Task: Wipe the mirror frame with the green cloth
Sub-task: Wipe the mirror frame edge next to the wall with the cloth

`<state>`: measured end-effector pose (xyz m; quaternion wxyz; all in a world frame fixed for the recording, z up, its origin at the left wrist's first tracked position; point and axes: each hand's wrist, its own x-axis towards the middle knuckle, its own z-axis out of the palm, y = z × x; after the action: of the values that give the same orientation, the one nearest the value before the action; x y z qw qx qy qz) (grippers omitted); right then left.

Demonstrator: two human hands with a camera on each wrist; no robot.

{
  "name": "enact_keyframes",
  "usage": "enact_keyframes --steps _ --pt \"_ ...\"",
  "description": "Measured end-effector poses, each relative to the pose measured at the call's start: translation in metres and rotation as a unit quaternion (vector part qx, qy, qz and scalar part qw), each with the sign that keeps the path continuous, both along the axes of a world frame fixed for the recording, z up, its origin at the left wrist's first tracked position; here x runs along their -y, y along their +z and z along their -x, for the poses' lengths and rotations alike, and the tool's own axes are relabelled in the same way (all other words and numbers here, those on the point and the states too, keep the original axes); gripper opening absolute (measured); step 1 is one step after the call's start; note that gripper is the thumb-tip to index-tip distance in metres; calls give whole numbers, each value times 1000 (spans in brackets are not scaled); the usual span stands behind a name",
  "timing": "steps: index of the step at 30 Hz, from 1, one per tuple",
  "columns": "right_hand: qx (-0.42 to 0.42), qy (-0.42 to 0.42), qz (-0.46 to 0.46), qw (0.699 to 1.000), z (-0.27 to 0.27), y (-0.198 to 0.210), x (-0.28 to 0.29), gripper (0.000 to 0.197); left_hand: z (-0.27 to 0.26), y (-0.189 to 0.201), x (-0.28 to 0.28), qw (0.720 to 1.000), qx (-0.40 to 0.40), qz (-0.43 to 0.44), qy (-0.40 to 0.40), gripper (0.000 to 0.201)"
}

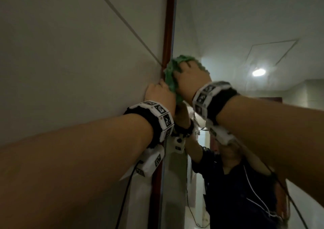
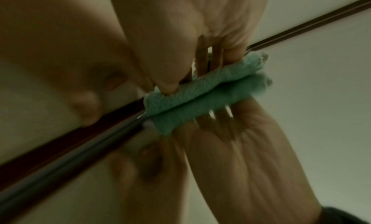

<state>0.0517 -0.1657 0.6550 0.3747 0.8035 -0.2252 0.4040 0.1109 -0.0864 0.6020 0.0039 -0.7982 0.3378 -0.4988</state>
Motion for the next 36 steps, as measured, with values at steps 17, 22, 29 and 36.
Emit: enact_keyframes --steps 17,22,29,36 --pt "-57 41 3 998 47 -141 18 43 -6 -2 10 1000 24 11 12 44" --pt "90 -22 -18 996 68 -23 21 51 -8 -1 15 1000 -4 17 11 48" --pt "67 16 15 998 50 -55 22 46 -1 -2 9 1000 20 15 11 46" --pt "-104 86 -13 991 24 -187 11 51 8 -3 3 999 20 -1 33 54"
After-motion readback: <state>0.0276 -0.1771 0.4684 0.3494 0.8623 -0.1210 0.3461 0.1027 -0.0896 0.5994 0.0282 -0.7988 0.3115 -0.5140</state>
